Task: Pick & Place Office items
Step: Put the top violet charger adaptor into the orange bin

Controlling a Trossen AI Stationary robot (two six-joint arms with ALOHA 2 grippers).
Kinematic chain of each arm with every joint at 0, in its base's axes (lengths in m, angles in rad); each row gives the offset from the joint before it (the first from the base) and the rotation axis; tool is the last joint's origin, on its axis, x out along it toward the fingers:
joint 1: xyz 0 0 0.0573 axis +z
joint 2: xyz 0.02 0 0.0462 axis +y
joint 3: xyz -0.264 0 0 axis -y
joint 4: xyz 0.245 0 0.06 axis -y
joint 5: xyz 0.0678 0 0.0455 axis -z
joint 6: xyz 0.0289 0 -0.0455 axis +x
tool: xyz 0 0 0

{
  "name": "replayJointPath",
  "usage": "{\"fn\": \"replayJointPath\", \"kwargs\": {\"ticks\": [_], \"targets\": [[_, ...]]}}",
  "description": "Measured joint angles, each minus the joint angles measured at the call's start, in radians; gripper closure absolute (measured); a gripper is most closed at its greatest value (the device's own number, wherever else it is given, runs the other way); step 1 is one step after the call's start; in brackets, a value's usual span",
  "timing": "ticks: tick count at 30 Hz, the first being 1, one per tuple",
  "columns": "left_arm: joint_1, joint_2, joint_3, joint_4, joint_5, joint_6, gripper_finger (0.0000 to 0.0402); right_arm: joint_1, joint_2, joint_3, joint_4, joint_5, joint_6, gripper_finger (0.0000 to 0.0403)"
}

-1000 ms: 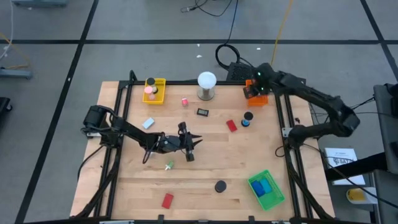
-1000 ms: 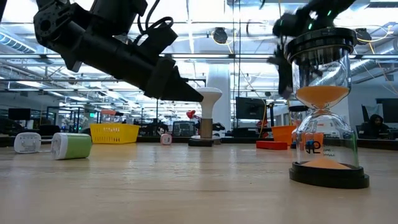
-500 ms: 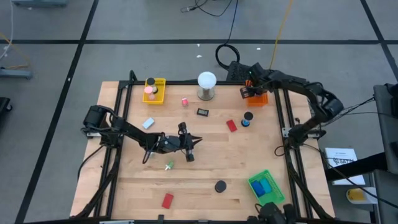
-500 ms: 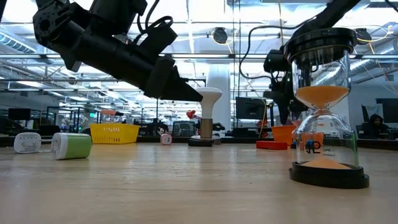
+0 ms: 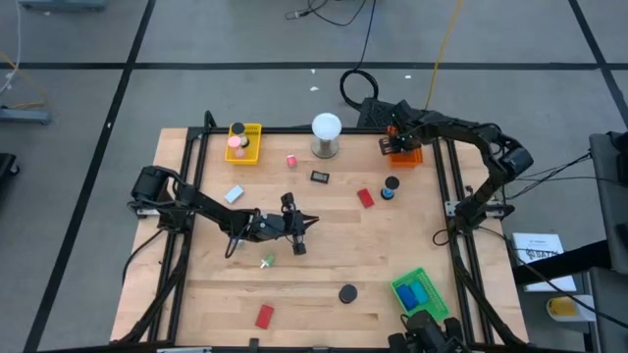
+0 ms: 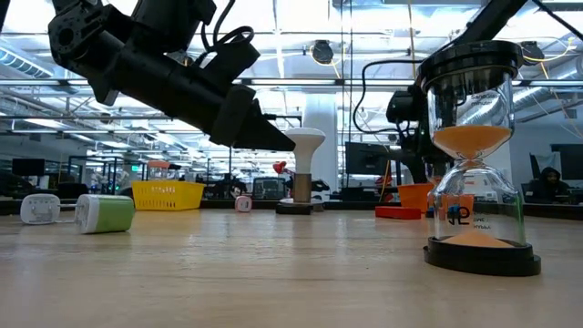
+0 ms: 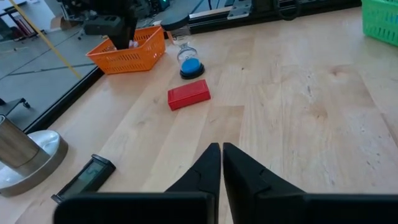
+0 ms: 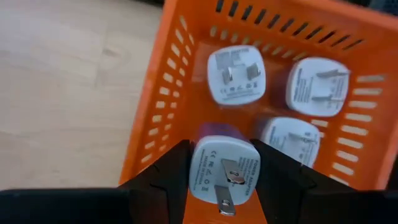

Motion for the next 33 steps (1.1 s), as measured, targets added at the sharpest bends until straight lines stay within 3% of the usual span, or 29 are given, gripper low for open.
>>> {"fn": "replayJointPath", "kwargs": {"ticks": [8,22,33], "targets": [[0.0,0.0,0.0,-0.006,0.0,0.0,0.0363,0.0,0.043,0.0,0.049,0.001,-0.005,0.0254],[0.0,0.0,0.0,-0.006,-0.001,-0.003,0.0398,0.0,0.044,0.0,0.058,0.001,-0.018,0.0241],[0.0,0.0,0.0,-0.006,-0.001,-0.003,0.0367,-0.002,0.044,-0.033,0.098,0.002,-0.037,0.0222]]}}
